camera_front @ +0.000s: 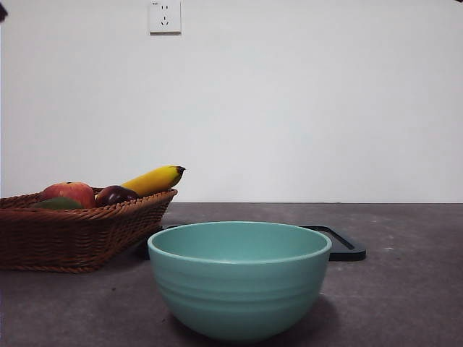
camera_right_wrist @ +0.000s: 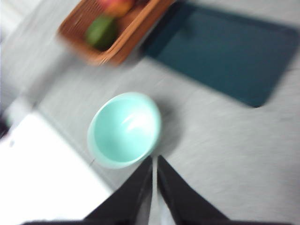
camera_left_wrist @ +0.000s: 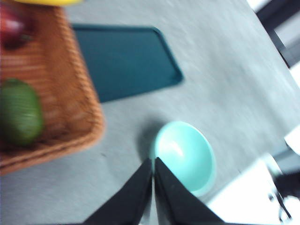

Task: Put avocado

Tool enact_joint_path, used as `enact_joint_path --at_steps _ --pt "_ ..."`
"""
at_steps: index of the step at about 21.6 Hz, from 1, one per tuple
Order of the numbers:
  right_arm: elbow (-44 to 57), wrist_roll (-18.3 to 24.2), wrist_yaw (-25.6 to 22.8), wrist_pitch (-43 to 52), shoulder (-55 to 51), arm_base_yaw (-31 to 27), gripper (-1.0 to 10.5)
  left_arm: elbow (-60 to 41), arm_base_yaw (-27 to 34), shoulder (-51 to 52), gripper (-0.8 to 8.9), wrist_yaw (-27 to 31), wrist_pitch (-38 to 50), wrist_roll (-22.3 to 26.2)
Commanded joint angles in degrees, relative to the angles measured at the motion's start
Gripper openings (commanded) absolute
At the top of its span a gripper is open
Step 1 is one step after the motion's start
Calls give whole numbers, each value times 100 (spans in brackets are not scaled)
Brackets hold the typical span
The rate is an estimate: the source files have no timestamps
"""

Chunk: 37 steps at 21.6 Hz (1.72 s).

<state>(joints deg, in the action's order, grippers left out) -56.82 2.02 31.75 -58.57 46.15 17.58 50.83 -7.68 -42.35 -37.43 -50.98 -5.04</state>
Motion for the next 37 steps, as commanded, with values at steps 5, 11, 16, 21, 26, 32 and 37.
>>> enact_joint_path --at_steps 5,11,16,21,26,32,37 --pt "-107 315 -9 -68 170 837 7 184 -234 -33 9 -55 -704 549" --pt "-107 308 -7 -61 173 870 8 184 -247 -33 10 -52 -673 549" --pt "-107 291 -7 -61 173 870 134 184 -247 -33 220 -50 -664 518" --pt "-107 227 -15 -59 173 870 368 184 -247 -33 445 -44 -651 446" --pt "-107 160 -22 -52 173 870 383 192 -247 -35 446 278 -601 376" --pt "-107 138 -22 -31 173 870 383 302 -247 -184 444 970 -273 240" --pt "-107 96 -22 -20 173 870 383 619 -308 -636 441 1497 -118 245"
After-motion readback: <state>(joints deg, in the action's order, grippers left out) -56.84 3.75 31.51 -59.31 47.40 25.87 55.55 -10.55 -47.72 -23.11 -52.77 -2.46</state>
